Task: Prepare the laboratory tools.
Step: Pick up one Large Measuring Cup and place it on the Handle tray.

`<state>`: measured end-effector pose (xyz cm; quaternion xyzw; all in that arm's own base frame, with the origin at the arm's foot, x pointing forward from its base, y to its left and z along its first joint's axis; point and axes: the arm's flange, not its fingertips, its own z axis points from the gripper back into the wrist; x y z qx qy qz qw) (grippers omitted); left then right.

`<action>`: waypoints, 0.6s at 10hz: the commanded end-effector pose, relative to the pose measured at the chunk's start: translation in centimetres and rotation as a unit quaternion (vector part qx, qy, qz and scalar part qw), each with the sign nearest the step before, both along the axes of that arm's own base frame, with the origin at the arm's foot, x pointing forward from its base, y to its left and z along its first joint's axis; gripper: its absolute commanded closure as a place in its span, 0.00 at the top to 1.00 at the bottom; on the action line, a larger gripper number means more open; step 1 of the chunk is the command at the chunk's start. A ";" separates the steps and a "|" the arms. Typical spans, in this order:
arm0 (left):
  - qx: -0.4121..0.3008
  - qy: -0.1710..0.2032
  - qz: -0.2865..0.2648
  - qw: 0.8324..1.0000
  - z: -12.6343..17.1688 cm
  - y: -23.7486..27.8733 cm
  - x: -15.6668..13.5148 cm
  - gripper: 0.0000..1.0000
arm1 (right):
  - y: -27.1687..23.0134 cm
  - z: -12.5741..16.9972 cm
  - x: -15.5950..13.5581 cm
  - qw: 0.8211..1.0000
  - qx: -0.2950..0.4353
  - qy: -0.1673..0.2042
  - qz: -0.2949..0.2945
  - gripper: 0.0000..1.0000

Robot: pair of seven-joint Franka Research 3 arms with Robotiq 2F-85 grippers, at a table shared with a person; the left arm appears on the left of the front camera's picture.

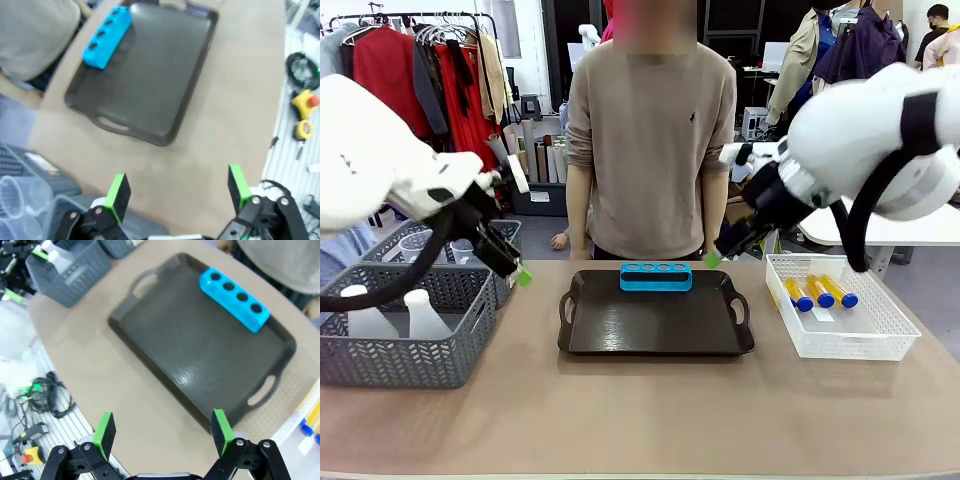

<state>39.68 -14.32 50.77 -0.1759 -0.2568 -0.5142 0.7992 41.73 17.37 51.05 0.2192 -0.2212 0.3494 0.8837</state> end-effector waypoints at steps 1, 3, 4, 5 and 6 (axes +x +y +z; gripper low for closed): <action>-0.057 -0.014 -0.012 0.998 2.7 0.5 1.0 1.00 | -1.8 3.3 1.6 0.998 0.035 0.001 0.046 1.00; -0.105 -0.022 0.020 0.994 5.3 1.8 1.3 1.00 | -3.6 6.7 2.2 0.997 0.038 -0.037 0.059 1.00; -0.114 -0.031 0.027 0.993 6.2 2.4 1.3 1.00 | -5.1 8.2 2.4 0.995 0.053 -0.052 0.064 1.00; -0.115 -0.039 0.035 0.992 6.8 2.8 1.2 1.00 | -6.0 9.2 2.6 0.995 0.050 -0.065 0.061 1.00; -0.109 -0.040 0.037 0.992 8.3 3.5 1.1 1.00 | -7.6 11.1 2.7 0.994 0.041 -0.089 0.052 1.00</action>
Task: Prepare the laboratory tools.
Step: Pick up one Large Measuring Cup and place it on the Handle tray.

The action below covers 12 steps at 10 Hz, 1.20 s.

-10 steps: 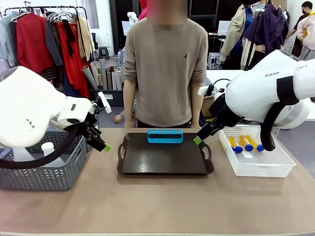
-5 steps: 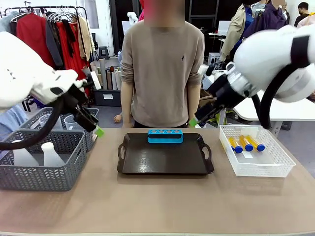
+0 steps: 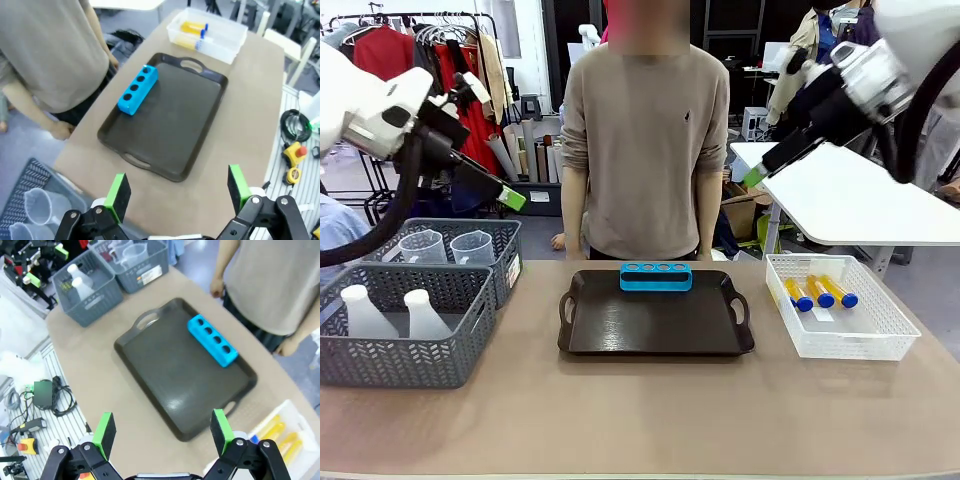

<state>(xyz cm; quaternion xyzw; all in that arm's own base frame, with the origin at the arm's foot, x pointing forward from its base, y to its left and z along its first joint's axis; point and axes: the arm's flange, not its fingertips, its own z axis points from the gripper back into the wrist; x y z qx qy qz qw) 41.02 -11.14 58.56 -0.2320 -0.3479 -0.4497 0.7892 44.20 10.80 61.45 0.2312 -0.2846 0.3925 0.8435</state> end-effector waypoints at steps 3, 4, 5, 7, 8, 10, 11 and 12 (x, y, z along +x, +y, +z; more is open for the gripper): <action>0.032 -0.015 0.007 0.999 3.6 1.1 -0.5 1.00 | -3.6 3.8 0.2 0.999 0.013 -0.053 -0.003 1.00; 0.041 -0.021 0.007 0.999 4.5 1.3 -0.7 1.00 | -3.9 4.8 0.0 0.998 0.000 -0.063 -0.007 1.00; 0.042 -0.022 -0.015 0.999 4.8 1.2 -0.9 1.00 | -4.0 5.3 -0.2 0.997 -0.004 -0.072 -0.018 1.00; 0.026 -0.021 0.006 0.999 3.6 1.2 -0.4 1.00 | -3.9 5.1 -0.1 0.998 0.003 -0.057 -0.023 1.00; 0.026 -0.021 0.006 0.999 3.6 1.2 -0.4 1.00 | -3.9 5.1 -0.1 0.998 0.003 -0.057 -0.023 1.00; 0.032 -0.019 0.001 0.999 4.1 1.1 -0.4 1.00 | -3.9 5.1 -0.1 0.998 0.003 -0.057 -0.023 1.00; 0.034 -0.007 -0.026 0.999 5.7 0.5 -1.6 1.00 | -3.8 4.9 -0.1 0.998 -0.001 -0.062 -0.029 1.00; 0.032 0.000 -0.030 0.999 7.7 0.5 -2.1 1.00 | -3.5 5.9 -0.3 0.997 -0.001 -0.074 -0.007 1.00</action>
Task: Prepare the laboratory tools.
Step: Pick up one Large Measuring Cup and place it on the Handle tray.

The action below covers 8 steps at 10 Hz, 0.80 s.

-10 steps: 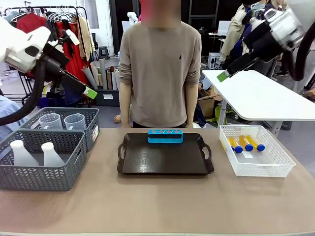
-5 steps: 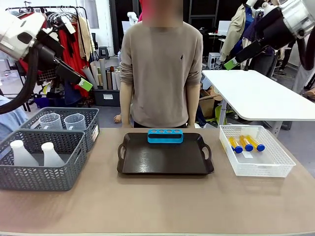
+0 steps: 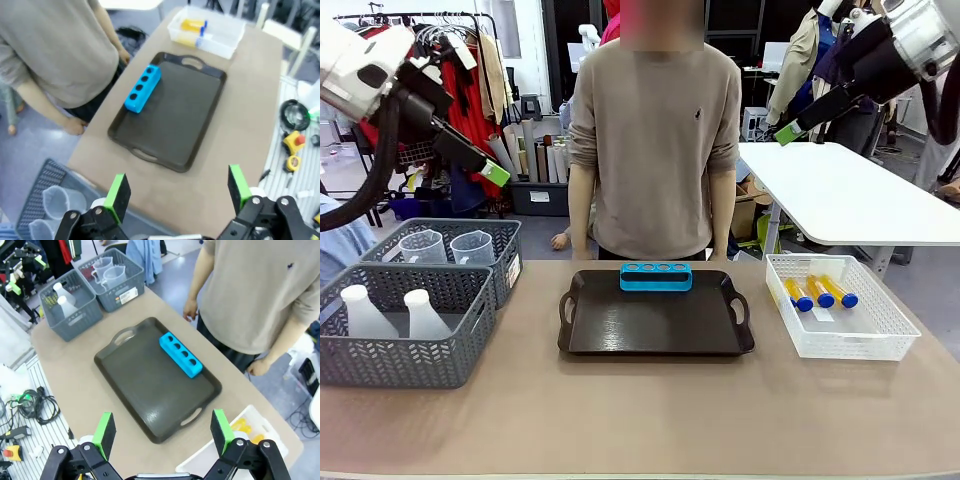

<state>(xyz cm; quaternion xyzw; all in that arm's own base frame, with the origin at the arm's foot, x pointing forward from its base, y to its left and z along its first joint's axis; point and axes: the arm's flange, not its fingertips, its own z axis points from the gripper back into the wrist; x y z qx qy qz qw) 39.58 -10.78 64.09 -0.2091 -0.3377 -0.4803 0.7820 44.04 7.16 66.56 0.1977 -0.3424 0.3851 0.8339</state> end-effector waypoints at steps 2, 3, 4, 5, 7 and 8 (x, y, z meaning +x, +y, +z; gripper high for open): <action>0.016 0.033 -0.010 0.999 5.2 0.6 -0.3 1.00 | 0.0 2.7 0.4 0.999 -0.022 -0.027 0.040 1.00; 0.017 0.041 -0.009 0.999 6.2 0.9 0.1 1.00 | 0.0 3.7 0.3 0.998 -0.017 -0.037 0.041 1.00; 0.020 0.043 0.008 0.999 6.9 1.1 0.7 1.00 | 0.1 4.6 0.0 0.998 -0.020 -0.051 0.039 1.00; 0.027 0.029 0.040 0.998 7.5 1.2 1.4 1.00 | 0.3 5.5 -0.2 0.997 -0.021 -0.058 0.036 1.00; 0.036 0.013 0.068 0.997 7.8 1.2 2.3 1.00 | 0.3 6.2 -0.2 0.997 -0.029 -0.060 0.029 1.00; 0.039 0.002 0.075 0.996 7.7 1.3 2.6 1.00 | 0.0 6.5 0.1 0.998 -0.029 -0.058 0.026 1.00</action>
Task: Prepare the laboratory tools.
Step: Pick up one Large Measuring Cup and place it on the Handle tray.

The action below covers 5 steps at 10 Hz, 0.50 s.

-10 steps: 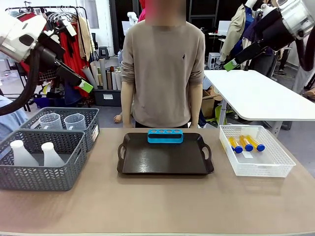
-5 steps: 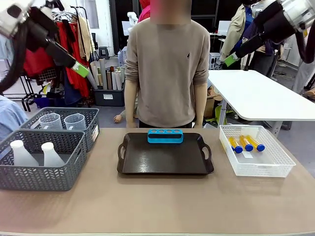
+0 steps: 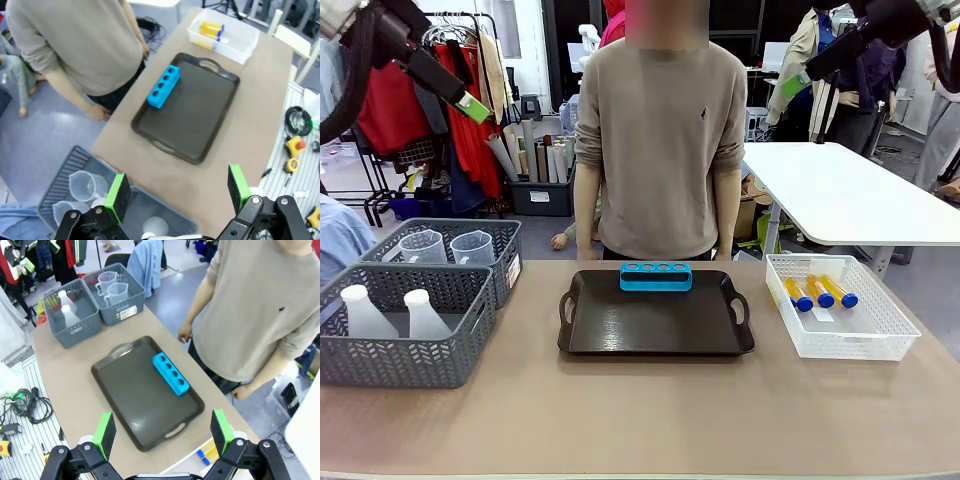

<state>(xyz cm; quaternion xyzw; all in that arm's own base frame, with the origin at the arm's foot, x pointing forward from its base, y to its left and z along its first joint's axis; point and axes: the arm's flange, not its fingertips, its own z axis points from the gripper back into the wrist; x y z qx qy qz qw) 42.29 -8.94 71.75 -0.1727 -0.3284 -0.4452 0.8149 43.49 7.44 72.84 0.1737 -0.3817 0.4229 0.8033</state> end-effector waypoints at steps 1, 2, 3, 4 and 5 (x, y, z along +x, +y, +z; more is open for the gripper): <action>0.005 -0.031 0.028 0.999 -0.1 -0.4 0.2 1.00 | -0.6 0.4 1.1 1.000 -0.021 0.002 -0.006 1.00; -0.004 -0.052 0.032 0.998 -0.3 -0.3 0.2 1.00 | -1.1 0.4 1.7 1.000 -0.017 0.008 -0.006 1.00; -0.018 -0.058 0.029 0.998 -0.7 -0.3 0.1 1.00 | -1.7 0.4 2.2 1.000 -0.015 0.010 -0.005 1.00; -0.025 -0.065 0.027 0.997 -0.9 -0.2 0.1 1.00 | -2.3 0.4 2.8 1.000 -0.008 0.012 0.000 1.00; -0.026 -0.059 0.025 0.998 -1.2 -0.2 0.1 1.00 | -2.8 0.3 3.2 1.000 0.003 0.014 0.005 1.00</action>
